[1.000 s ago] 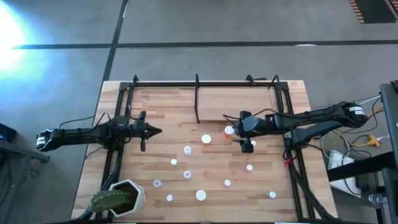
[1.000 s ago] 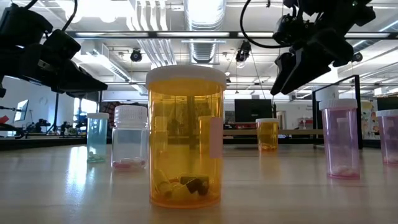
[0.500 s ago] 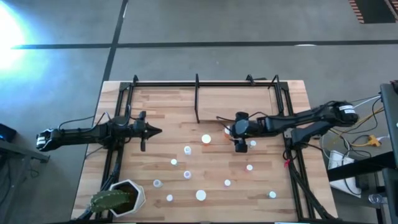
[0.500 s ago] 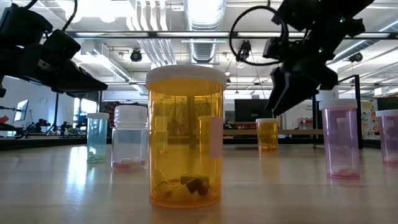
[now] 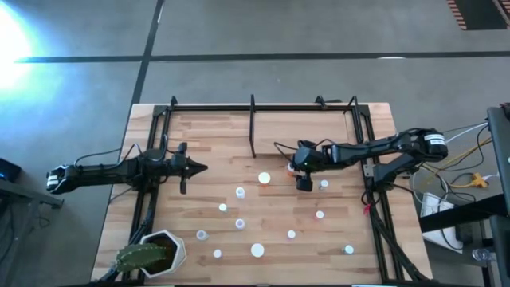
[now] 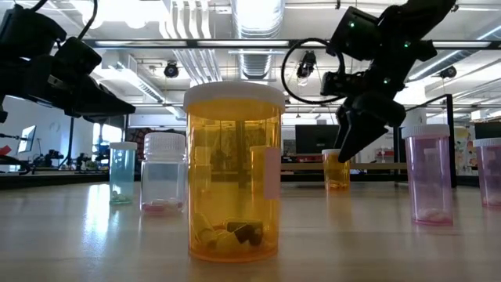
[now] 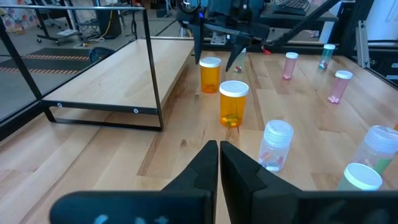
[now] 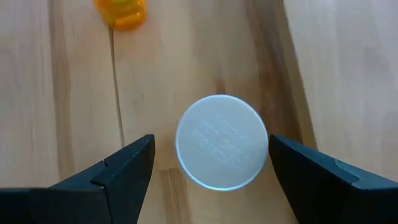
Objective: Pick and place medicine bottles onto shelf by color
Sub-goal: Put the top orange pill bottle on the shelf
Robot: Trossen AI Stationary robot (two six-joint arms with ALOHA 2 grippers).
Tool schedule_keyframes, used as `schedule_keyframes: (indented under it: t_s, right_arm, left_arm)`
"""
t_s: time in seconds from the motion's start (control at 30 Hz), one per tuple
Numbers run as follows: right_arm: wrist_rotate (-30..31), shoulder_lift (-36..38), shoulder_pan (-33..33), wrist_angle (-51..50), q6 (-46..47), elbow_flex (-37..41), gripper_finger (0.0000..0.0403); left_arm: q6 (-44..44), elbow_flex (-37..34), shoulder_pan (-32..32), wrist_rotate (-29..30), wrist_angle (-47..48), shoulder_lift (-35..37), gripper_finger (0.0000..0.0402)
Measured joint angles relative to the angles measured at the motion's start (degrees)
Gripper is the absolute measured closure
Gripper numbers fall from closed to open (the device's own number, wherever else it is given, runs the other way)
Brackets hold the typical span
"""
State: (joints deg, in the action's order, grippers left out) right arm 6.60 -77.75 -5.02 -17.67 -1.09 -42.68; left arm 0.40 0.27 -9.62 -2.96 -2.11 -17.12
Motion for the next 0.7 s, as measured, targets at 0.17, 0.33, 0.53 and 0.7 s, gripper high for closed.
schedule_keyframes:
  t_s: [0.17, 0.33, 0.53, 0.7]
  right_arm:
    - [-0.7, -0.7, -0.1, 0.2, 0.0, 0.0, 0.0117]
    - [-0.8, -1.2, -0.1, 0.4, -0.1, 0.0, 0.0159]
    - [-0.8, -0.6, 0.0, 0.6, 0.0, 0.0, 0.0206]
    - [-0.8, 0.3, 0.0, 0.4, 0.0, 0.0, 0.0212]
  left_arm:
    - [0.0, 0.0, 0.0, 0.0, 0.0, 0.0, 0.0402]
    - [0.0, 0.0, 0.0, 0.0, 0.0, 0.0, 0.0402]
    - [0.0, 0.0, 0.0, 0.0, 0.0, 0.0, 0.0402]
    - [0.0, 0.0, 0.0, 0.0, 0.0, 0.0, 0.0402]
